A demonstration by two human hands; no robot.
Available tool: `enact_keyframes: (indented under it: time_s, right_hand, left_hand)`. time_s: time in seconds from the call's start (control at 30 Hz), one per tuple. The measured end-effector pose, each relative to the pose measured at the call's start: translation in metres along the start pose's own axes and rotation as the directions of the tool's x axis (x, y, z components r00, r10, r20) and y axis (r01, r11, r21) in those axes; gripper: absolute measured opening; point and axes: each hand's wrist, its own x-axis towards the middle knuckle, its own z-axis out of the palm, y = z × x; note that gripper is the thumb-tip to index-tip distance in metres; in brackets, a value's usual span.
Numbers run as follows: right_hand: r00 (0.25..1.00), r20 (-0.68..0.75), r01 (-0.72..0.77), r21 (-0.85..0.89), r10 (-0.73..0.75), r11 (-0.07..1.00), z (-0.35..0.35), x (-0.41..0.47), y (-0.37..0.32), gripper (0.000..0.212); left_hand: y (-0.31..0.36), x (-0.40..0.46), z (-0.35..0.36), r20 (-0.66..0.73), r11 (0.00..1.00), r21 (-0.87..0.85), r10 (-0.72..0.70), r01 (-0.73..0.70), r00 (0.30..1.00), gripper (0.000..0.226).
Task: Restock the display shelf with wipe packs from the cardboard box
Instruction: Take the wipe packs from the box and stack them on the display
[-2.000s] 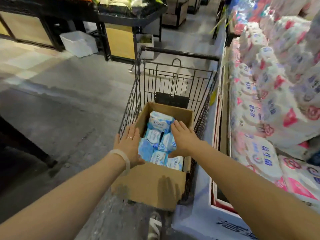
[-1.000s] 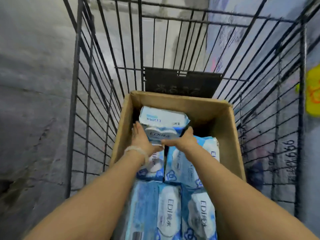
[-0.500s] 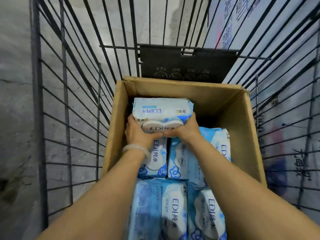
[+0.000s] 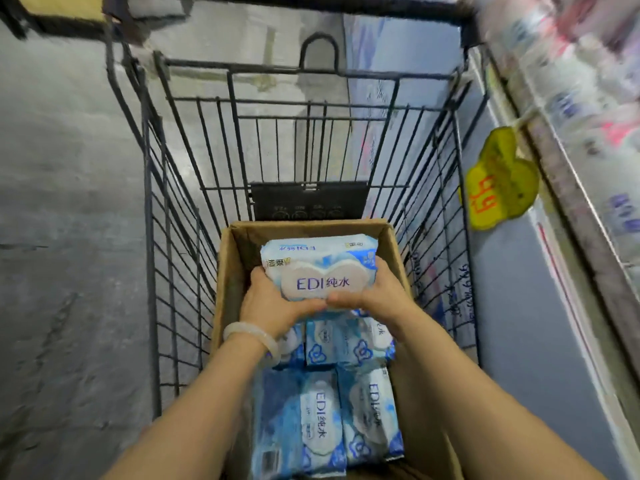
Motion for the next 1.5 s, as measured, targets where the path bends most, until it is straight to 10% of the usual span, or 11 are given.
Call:
enact_keyframes:
  time_s: [0.5,0.87,1.5]
  right_hand:
    - [0.941,-0.159,0.312,0.064,-0.299,0.948,-0.045,-0.308,-0.008,0.049]
    - [0.854,-0.487,0.267,0.109,-0.183,0.957,-0.149,-0.536,0.056,0.049]
    - [0.856,-0.404,0.354,0.003,-0.323,0.935,-0.376,-0.471,0.068,0.058]
  left_hand:
    - [0.100,-0.270,-0.017,0.142,0.827,0.287,0.463,-0.484,0.875,0.107]
    - [0.160,-0.446,0.116,0.385,0.722,0.145,0.589,-0.677,0.711,0.108]
    - [0.267,-0.443,0.301,0.020,0.744,0.007,0.668,-0.668,0.744,0.103]
